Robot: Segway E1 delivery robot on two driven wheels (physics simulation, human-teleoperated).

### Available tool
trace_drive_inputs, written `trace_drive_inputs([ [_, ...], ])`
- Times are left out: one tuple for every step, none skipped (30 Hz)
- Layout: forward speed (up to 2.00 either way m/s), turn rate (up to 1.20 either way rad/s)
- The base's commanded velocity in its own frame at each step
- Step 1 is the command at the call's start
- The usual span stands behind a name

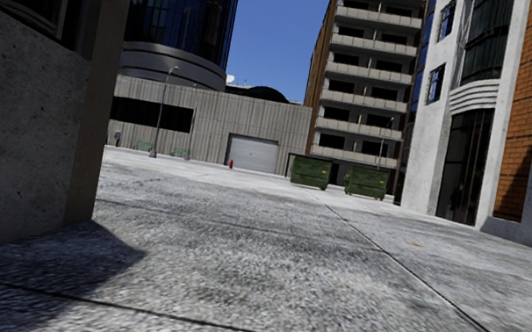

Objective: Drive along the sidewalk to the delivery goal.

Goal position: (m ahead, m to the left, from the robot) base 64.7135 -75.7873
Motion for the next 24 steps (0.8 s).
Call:
trace_drive_inputs([
  [2.00,0.00],
  [2.00,0.00],
  [2.00,0.00],
  [2.00,0.00],
  [2.00,0.00],
  [2.00,0.00],
  [2.00,0.00],
  [2.00,0.00],
  [2.00,0.00],
  [2.00,0.00],
  [2.00,0.00],
  [2.00,0.00],
  [2.00,0.00],
  [2.00,0.00],
  [2.00,0.00],
  [2.00,0.00],
  [2.00,0.00],
  [2.00,0.00],
  [2.00,0.00],
  [2.00,0.00],
  [2.00,0.00],
  [2.00,0.00],
  [2.00,0.00],
  [2.00,0.00],
])
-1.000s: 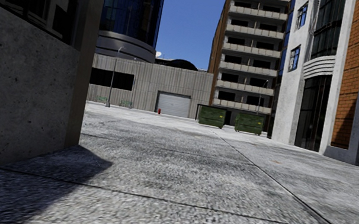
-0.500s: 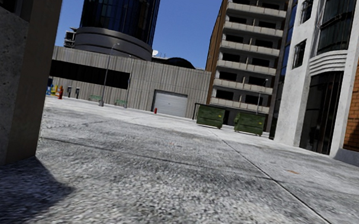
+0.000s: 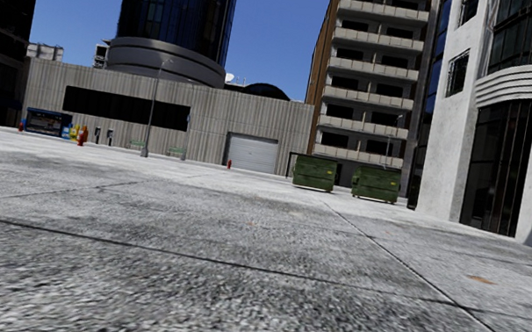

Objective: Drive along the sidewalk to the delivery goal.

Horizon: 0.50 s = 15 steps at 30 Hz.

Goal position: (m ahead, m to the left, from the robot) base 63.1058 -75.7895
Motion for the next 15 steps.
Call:
trace_drive_inputs([
  [2.00,0.00],
  [2.00,0.00],
  [2.00,0.00],
  [2.00,0.00],
  [2.00,0.00],
  [2.00,0.00],
  [2.00,0.00],
  [2.00,0.00],
  [2.00,0.00],
  [2.00,0.00],
  [2.00,0.00],
  [2.00,0.00],
  [2.00,0.00],
  [2.00,0.00],
  [2.00,0.01],
])
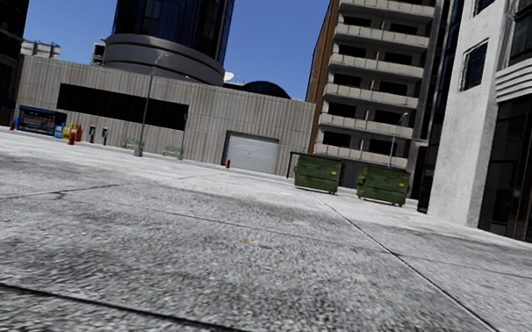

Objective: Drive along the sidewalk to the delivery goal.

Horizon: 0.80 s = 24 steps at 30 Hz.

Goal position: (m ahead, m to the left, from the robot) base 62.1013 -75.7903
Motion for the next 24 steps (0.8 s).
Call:
trace_drive_inputs([
  [2.00,0.01],
  [2.00,0.11],
  [2.00,0.20],
  [2.00,0.23],
  [2.00,0.24],
  [2.00,0.24],
  [2.00,0.24],
  [2.00,0.25],
  [2.00,0.25],
  [2.00,0.25],
  [2.00,0.25],
  [2.00,0.25],
  [2.00,0.25],
  [2.00,0.25],
  [2.00,0.25],
  [2.00,0.25],
  [2.00,0.00],
  [2.00,0.00],
  [2.00,0.00],
  [2.00,0.00],
  [2.00,0.00],
  [2.00,0.00],
  [2.00,0.00],
  [2.00,0.00],
])
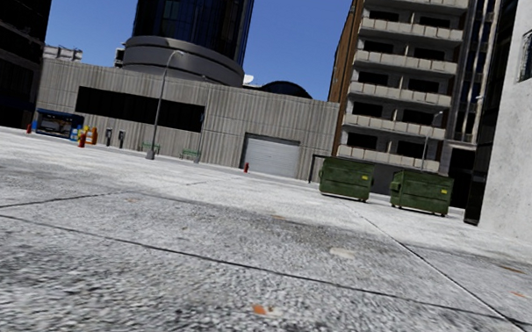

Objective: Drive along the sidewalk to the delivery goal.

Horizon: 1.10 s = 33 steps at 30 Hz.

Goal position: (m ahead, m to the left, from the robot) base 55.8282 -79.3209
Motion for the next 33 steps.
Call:
trace_drive_inputs([
  [2.00,0.00],
  [2.00,0.00],
  [2.00,0.00],
  [2.00,0.00],
  [2.00,0.00],
  [2.00,0.00],
  [2.00,0.00],
  [2.00,0.00],
  [2.00,0.00],
  [2.00,0.00],
  [2.00,0.00],
  [2.00,0.00],
  [2.00,0.00],
  [2.00,0.00],
  [2.00,0.00],
  [2.00,0.00],
  [2.00,0.00],
  [2.00,0.00],
  [2.00,0.00],
  [2.00,0.00],
  [2.00,0.00],
  [2.00,0.00],
  [2.00,0.00],
  [2.00,0.00],
  [2.00,0.00],
  [2.00,0.00],
  [2.00,0.00],
  [2.00,0.00],
  [2.00,0.00],
  [2.00,0.00],
  [2.00,0.00],
  [2.00,0.00],
  [2.00,0.00],
])
